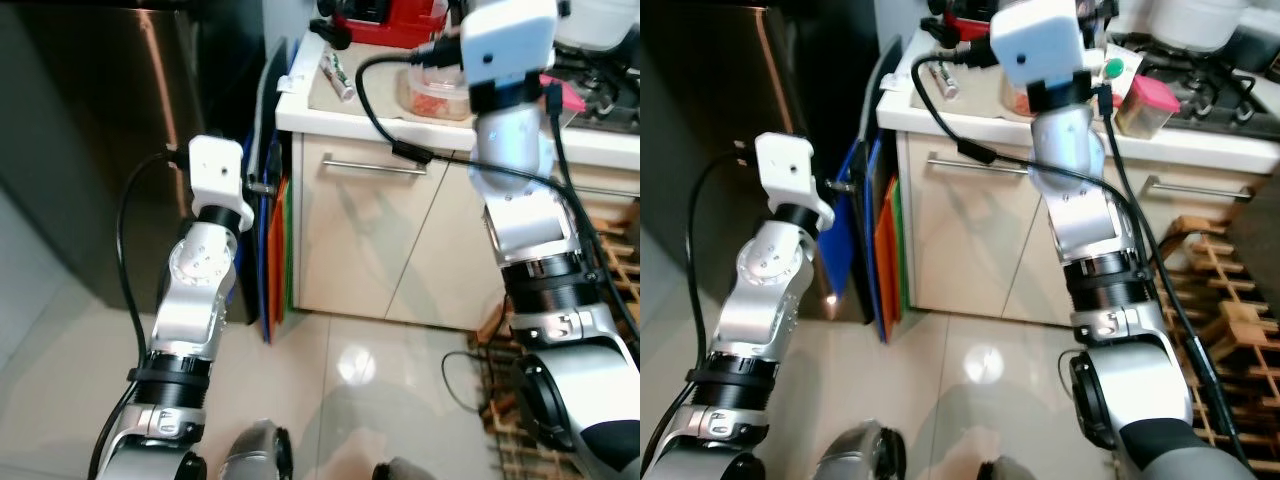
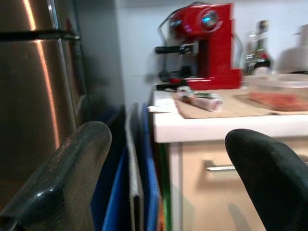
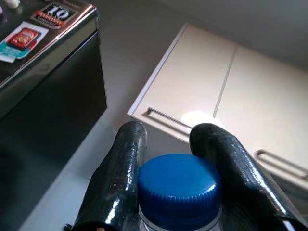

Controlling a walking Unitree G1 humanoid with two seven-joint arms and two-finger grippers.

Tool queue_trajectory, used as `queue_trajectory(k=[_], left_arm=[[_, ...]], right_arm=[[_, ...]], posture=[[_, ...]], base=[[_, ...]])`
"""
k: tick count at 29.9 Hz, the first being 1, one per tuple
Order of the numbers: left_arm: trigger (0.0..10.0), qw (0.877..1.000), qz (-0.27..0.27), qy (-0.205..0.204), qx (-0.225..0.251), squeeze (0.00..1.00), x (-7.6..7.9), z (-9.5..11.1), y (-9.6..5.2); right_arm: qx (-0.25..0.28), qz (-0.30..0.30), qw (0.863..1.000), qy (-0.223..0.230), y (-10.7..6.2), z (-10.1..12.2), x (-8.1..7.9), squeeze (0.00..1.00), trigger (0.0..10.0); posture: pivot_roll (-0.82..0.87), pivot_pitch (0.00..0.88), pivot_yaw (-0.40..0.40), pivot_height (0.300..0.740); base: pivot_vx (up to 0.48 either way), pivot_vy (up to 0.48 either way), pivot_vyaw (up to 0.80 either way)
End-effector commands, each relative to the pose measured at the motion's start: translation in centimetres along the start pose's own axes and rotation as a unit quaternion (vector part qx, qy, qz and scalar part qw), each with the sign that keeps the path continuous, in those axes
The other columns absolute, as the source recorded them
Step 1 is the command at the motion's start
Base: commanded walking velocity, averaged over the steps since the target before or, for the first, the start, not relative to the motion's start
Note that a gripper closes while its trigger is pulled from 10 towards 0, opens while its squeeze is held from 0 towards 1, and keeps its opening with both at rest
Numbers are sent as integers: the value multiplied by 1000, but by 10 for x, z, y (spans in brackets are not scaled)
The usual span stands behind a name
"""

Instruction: Restocking fridge

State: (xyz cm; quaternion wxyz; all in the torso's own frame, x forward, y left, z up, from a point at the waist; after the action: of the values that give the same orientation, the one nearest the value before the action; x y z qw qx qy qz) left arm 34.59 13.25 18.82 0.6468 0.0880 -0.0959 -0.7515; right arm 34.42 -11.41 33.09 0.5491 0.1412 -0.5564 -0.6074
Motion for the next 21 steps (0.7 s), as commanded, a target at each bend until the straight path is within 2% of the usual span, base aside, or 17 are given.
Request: queue_trajectory(k=[1,5,8,9,10,12,15,17,19,20,21], left_arm=[[10000,1000,-5,2,3,0,2,2,1],[10000,1000,-5,3,2,0,2,1,1],[10000,1000,-4,2,4,0,2,1,0],[10000,1000,-4,1,4,0,2,0,-1],[10000,1000,-2,0,0,0,1,-1,-2],[10000,1000,-1,0,-1,0,0,-2,-3],[10000,1000,1,2,-13,0,-3,-7,-6],[10000,999,9,3,-37,0,-12,-17,-13],[10000,998,19,2,-55,0,-19,-24,-19],[10000,995,37,-17,-89,0,-30,-38,-32],[10000,995,37,-17,-89,0,-30,-38,-32]], right_arm=[[25,-18,1000,-4,7,9,8,0,10000],[4,-12,1000,7,3,3,6,0,10000],[-96,-10,992,78,-16,-22,-1,0,10000],[-128,-11,987,100,-23,-29,-3,0,10000],[-182,-5,975,130,-40,-42,-10,0,10000],[-196,-2,971,138,-46,-45,-12,0,10000],[-281,3,942,185,-77,-62,-23,0,10000],[-346,17,914,211,-107,-72,-32,0,10000],[-372,33,902,217,-122,-75,-36,0,10000],[-420,63,877,222,-153,-78,-42,0,10000],[-420,63,877,222,-153,-78,-42,0,10000]], posture=[[30,0,-30,732],[29,0,-33,732],[29,0,-35,732],[28,0,-34,732],[27,0,-33,732],[26,0,-33,732],[23,0,-35,732],[24,0,-46,732],[28,0,-52,732],[34,0,-59,732],[34,0,-59,732]], base=[[-266,0,0],[-262,0,0],[0,0,0],[0,0,0],[0,0,0],[0,0,0],[0,0,0],[0,0,0],[0,0,0],[0,0,0],[0,0,0]])
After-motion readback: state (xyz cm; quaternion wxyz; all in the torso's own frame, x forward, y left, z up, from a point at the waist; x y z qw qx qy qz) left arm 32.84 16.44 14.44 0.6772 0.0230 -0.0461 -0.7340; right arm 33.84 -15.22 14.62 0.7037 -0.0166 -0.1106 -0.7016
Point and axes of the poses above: a point about 5 cm out from each wrist's last joint towards the gripper, its own y axis pointing out of the wrist towards the gripper, its own z axis along the axis of the wrist's last joint, x = y × z, the point moved 1 cm from there along y, pointing out of the wrist towards the gripper, and after that the axes turned 7 degrees about -y, right-handed, at the moved point
